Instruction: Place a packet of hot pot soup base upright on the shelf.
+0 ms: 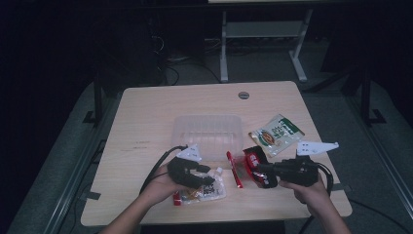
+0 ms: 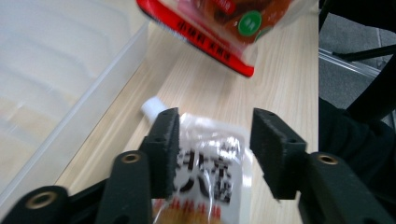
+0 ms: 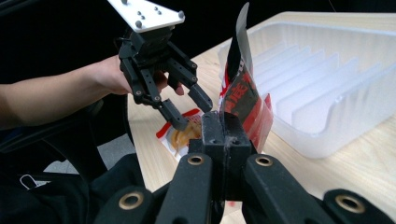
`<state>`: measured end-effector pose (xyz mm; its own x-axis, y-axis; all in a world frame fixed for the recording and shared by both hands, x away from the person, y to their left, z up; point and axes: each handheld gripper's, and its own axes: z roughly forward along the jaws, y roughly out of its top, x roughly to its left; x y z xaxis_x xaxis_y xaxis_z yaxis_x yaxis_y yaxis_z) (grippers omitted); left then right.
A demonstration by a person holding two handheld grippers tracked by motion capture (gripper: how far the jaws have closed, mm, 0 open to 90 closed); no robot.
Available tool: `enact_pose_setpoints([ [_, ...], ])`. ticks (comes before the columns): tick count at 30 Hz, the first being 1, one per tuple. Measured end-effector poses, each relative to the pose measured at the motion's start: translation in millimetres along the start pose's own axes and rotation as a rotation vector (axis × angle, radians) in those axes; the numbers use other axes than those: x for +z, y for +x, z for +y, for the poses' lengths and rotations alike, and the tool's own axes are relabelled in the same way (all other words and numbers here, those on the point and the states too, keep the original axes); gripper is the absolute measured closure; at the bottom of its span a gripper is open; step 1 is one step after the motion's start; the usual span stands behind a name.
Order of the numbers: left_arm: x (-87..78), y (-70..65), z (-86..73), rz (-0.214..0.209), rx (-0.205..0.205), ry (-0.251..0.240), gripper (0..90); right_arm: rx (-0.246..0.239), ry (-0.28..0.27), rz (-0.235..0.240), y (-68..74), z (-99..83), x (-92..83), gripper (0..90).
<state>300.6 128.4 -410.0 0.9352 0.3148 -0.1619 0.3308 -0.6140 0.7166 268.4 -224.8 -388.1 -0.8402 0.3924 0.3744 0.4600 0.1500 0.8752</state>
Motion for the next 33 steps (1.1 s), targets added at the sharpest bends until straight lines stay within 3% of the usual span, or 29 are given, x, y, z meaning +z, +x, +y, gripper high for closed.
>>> enact_pose_setpoints([
  [8,-27.7,1.1,-21.2,0.042,0.01,-0.01,38.0,-0.035,0.017,-0.007,2.3,12.4,5.0,89.9],
  [14,-47.7,4.3,-41.5,0.088,-0.029,-0.023,29.7,-0.065,0.005,-0.001,4.0,25.2,9.3,89.9],
  [24,-66.7,3.5,-63.9,0.139,-0.042,-0.031,23.2,-0.085,-0.014,-0.007,1.9,47.6,18.7,89.9],
  [33,-77.0,5.8,-76.2,0.185,-0.072,-0.048,21.5,-0.104,-0.028,-0.007,-8.3,70.9,36.8,89.9],
])
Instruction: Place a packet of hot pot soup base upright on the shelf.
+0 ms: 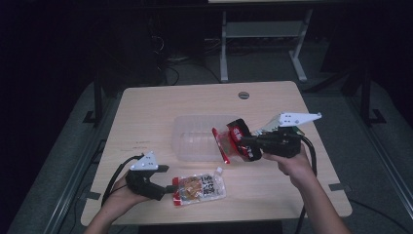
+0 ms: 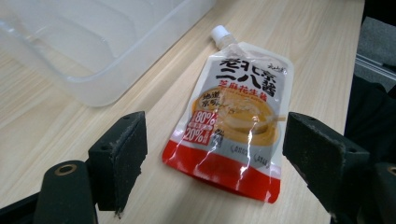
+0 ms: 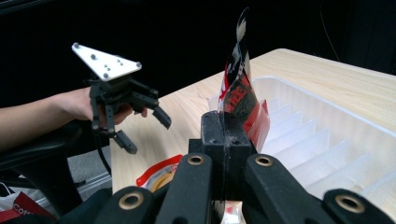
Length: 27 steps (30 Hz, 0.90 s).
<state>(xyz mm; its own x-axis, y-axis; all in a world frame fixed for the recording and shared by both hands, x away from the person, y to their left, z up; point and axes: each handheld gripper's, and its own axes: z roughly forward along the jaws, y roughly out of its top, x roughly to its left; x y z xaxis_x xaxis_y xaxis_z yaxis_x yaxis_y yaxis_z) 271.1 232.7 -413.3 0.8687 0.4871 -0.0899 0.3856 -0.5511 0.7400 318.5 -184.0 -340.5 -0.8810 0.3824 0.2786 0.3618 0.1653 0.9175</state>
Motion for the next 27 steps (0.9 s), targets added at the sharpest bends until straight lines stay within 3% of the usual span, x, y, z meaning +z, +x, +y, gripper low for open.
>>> enact_pose_setpoints([
  [11,-5.7,7.4,-13.6,0.039,-0.035,-0.01,21.5,-0.003,-0.008,-0.009,-20.2,17.1,27.4,90.0],
  [20,-2.0,11.3,-15.5,0.031,-0.033,0.003,21.5,0.008,-0.019,-0.063,-33.4,21.8,30.4,90.0],
  [27,1.0,12.0,-15.4,0.026,-0.036,0.006,21.5,0.032,-0.006,-0.103,-43.3,11.0,28.4,90.0],
])
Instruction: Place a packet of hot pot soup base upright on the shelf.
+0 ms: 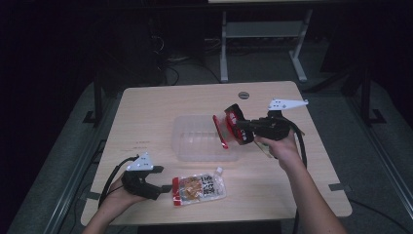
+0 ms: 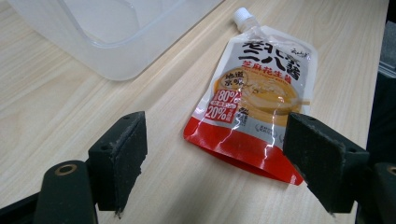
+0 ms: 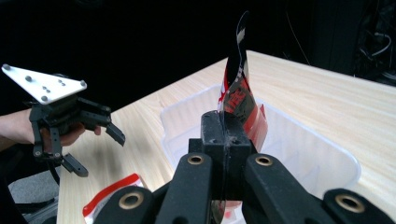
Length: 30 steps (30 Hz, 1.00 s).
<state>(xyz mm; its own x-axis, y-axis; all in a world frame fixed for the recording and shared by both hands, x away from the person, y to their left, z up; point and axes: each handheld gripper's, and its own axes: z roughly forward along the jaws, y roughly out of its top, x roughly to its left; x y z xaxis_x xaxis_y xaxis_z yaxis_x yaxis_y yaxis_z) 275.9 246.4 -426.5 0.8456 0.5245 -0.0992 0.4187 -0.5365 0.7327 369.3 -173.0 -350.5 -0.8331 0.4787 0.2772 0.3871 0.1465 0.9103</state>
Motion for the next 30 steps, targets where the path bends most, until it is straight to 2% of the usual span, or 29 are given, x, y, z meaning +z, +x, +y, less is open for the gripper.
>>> enact_pose_setpoints([
  [4,1.2,0.7,0.2,-0.003,0.005,0.006,21.5,0.011,0.016,-0.005,-1.8,-4.4,1.3,89.9],
  [13,4.5,1.1,-0.1,-0.015,0.01,0.013,21.5,0.021,0.014,-0.005,-3.1,-9.5,2.4,89.8],
  [18,7.1,0.6,0.4,-0.021,0.017,0.025,21.5,0.01,0.031,-0.049,-0.9,-9.2,1.1,89.8],
  [27,8.8,1.2,0.3,-0.024,0.015,0.027,21.5,-0.014,0.057,-0.059,5.7,-5.7,5.2,89.6],
  [28,9.1,0.8,0.2,-0.025,0.011,0.027,21.5,-0.018,0.067,-0.084,7.2,-4.5,6.0,89.6],
  [30,9.1,0.9,0.2,-0.026,0.013,0.027,21.5,-0.024,0.072,-0.094,7.7,-3.7,5.7,89.6],
])
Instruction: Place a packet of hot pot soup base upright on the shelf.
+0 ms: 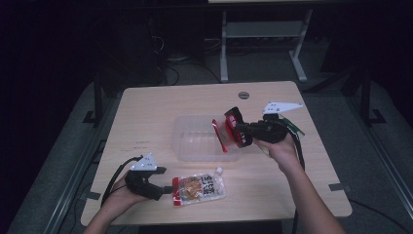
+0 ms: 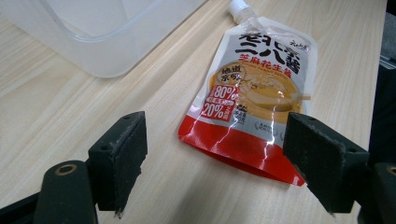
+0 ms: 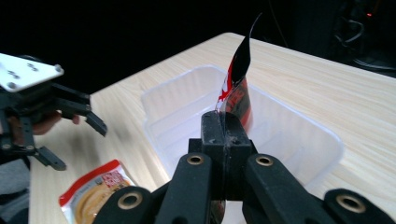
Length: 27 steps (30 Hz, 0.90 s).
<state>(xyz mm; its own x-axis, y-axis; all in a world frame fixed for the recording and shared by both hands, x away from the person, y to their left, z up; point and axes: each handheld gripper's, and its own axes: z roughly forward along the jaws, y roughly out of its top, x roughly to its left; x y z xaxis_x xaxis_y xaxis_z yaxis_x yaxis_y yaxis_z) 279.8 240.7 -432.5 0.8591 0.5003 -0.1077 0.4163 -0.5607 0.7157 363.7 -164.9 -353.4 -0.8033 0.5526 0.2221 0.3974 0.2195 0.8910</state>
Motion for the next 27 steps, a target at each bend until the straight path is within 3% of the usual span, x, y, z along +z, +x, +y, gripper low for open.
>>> enact_pose_setpoints([
  [2,0.2,0.0,0.0,0.0,-0.001,0.001,21.5,-0.016,0.017,-0.03,3.4,2.3,-0.2,89.4],
  [27,0.8,1.2,-0.7,-0.001,0.002,0.013,21.6,0.011,0.061,-0.086,2.5,-3.2,19.8,89.5],
])
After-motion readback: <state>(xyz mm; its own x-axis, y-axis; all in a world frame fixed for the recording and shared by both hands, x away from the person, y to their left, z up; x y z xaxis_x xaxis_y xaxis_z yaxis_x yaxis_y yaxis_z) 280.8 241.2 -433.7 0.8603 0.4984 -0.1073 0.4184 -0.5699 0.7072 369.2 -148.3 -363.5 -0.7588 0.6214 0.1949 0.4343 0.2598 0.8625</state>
